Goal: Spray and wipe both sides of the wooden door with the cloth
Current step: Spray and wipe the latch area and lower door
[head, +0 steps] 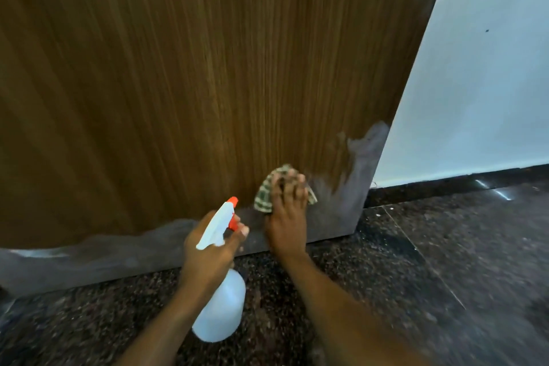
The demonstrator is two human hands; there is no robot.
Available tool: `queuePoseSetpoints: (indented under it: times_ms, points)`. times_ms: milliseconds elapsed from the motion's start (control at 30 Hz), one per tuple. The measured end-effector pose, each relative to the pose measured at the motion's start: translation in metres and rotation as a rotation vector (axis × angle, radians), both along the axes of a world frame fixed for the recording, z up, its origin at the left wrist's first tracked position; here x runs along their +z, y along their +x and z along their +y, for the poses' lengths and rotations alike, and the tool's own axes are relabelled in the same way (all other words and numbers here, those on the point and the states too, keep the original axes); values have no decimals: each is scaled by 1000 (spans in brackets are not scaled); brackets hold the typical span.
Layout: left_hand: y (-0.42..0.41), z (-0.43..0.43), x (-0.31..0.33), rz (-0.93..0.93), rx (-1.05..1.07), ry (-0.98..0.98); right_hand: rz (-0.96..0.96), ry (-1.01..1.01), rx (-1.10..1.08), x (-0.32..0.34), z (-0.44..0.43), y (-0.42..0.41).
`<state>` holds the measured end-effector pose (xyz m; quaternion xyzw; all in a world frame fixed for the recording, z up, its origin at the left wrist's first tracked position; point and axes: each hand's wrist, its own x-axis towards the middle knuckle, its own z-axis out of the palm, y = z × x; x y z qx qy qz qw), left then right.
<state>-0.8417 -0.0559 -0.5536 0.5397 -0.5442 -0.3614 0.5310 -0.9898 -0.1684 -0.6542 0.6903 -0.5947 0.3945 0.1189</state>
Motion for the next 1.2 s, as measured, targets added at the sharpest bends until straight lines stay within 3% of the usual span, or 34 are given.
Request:
queuePoseSetpoints:
  times_ms: [167,200,267,333,400,467,533,600,667,700,767,833,900,967,1033,1100,1133,1200]
  points:
    - [-3,0,1,-16,-17,-3,-778,96,-258,90,-16,-13]
    - [-5,0,2,-28,-27,-17,-772,57,-252,107,-19,-15]
    - [-10,-1,5,-24,-53,-41,-482,-66,-149,118,-21,-17]
    - [-16,-1,8,30,-78,-51,-118,-132,-9,97,-18,-20]
    - [-25,-2,11,55,-86,-73,-11,-98,23,60,-14,-31]
    - [-34,-3,11,49,-97,-76,-192,2,-65,40,-14,-48]
    - [-40,-2,7,40,-118,-57,-533,104,-185,50,-18,-66]
    - [-43,-1,0,18,-127,-29,-841,73,-275,83,-29,-89]
    - [-46,2,-5,8,-137,-29,-979,-41,-285,127,-39,-111]
    - [-49,3,-7,-6,-142,-31,-945,-96,-275,144,-42,-117]
    - [-55,5,-10,-36,-151,-26,-685,-178,-223,161,-43,-117]
    - [-62,6,-14,-47,-162,-20,-293,-199,-130,143,-38,-106]
    - [-71,5,-19,-57,-179,-14,-86,-155,-92,101,-33,-105]
    - [-79,5,-25,-64,-184,-14,-230,-24,-139,63,-25,-116]
    - [-85,6,-28,-61,-189,-3,-661,101,-161,50,-19,-130]
    - [-90,9,-31,-85,-209,13,-1010,89,-157,62,-24,-142]
    - [-91,9,-33,-97,-214,20,-1050,45,-176,79,-27,-143]
    - [-92,10,-37,-108,-214,29,-933,-86,-223,121,-33,-137]
